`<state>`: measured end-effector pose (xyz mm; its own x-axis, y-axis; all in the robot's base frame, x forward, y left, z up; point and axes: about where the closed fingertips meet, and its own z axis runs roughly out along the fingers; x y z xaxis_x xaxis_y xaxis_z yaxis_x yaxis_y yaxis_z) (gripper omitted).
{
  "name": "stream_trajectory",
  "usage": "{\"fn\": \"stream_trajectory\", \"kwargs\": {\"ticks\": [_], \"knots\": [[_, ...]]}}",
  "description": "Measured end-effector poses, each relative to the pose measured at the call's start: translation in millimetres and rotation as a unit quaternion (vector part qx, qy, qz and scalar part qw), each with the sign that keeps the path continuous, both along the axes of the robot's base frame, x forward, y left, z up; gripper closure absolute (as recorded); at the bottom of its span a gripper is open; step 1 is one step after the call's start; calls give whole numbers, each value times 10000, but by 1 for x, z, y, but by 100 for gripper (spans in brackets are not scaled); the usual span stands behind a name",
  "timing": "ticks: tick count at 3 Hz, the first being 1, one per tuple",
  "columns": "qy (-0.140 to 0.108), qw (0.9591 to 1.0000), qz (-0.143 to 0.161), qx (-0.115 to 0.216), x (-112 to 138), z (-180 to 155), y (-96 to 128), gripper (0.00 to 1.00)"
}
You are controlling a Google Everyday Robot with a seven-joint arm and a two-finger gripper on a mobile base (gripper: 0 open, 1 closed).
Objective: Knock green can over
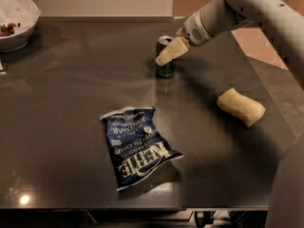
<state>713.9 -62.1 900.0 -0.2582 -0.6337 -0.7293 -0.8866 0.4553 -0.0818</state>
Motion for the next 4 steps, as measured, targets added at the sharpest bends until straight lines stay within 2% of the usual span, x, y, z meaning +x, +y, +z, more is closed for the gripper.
{"fn": "stream_trajectory", "kwargs": {"ticks": [2, 3, 4], "knots": [[73, 9999, 57, 93, -16, 11, -1, 64], [81, 9999, 63, -85, -28, 23, -6, 86], [112, 9979, 96, -627, -43, 38, -16, 100]]}}
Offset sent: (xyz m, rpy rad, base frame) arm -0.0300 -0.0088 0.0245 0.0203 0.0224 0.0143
